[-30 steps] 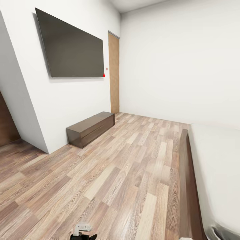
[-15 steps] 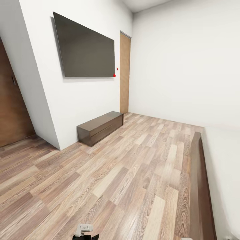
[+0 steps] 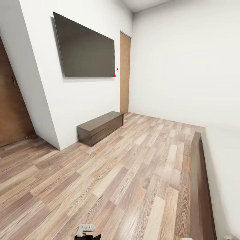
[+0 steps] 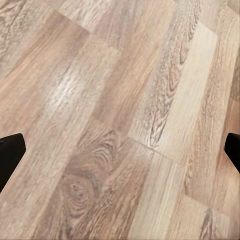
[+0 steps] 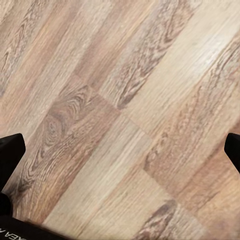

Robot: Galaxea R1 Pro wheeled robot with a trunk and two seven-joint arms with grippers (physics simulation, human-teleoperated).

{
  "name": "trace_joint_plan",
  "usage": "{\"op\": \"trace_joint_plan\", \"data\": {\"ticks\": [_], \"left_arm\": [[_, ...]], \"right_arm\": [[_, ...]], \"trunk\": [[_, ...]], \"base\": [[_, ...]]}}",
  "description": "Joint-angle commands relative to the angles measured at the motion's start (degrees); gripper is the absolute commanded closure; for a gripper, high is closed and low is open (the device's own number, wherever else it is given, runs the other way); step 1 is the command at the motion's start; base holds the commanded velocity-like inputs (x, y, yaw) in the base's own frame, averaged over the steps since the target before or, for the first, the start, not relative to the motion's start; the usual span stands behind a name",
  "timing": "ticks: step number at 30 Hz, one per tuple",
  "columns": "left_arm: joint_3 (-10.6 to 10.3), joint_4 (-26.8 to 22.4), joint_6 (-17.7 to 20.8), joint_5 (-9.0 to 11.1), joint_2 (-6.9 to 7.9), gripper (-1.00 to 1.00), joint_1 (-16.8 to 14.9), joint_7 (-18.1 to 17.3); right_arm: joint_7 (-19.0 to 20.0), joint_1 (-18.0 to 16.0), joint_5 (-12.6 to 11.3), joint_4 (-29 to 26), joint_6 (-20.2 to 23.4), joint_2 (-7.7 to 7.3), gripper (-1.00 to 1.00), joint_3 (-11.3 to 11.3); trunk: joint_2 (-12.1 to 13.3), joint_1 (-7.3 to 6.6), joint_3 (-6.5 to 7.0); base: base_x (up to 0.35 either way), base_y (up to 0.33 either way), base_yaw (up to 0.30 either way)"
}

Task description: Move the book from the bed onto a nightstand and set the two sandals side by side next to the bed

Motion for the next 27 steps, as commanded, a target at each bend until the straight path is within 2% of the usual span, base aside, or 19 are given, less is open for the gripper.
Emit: {"op": "trace_joint_plan", "data": {"ticks": [1,12,20,27], "left_arm": [[0.4,0.1,-0.1,-0.2,-0.03,-1.0,0.0,-0.2],[0.4,0.1,-0.1,-0.2,-0.07,-1.0,0.0,-0.2],[0.4,0.1,-0.1,-0.2,-0.12,-1.0,0.0,-0.2],[0.4,0.1,0.1,-0.2,-1.24,-1.0,0.0,-0.3]], "right_arm": [[0.3,0.0,-0.3,0.1,0.0,-0.09,-1.0,-0.2],[0.7,0.0,-0.4,0.0,0.1,-0.42,-1.0,-0.3],[0.7,0.0,-0.4,0.0,0.2,-0.44,-1.0,-0.3],[0.7,0.0,-0.4,0.0,0.2,-0.44,-1.0,-0.3]], "trunk": [[0.0,-0.01,-0.06],[0.0,-0.01,-0.06],[0.0,-0.01,-0.06],[0.4,-0.23,0.12]], "base": [[0.0,0.0,0.052],[0.0,0.0,0.137],[0.0,0.0,0.043],[0.0,0.0,0.004]]}}
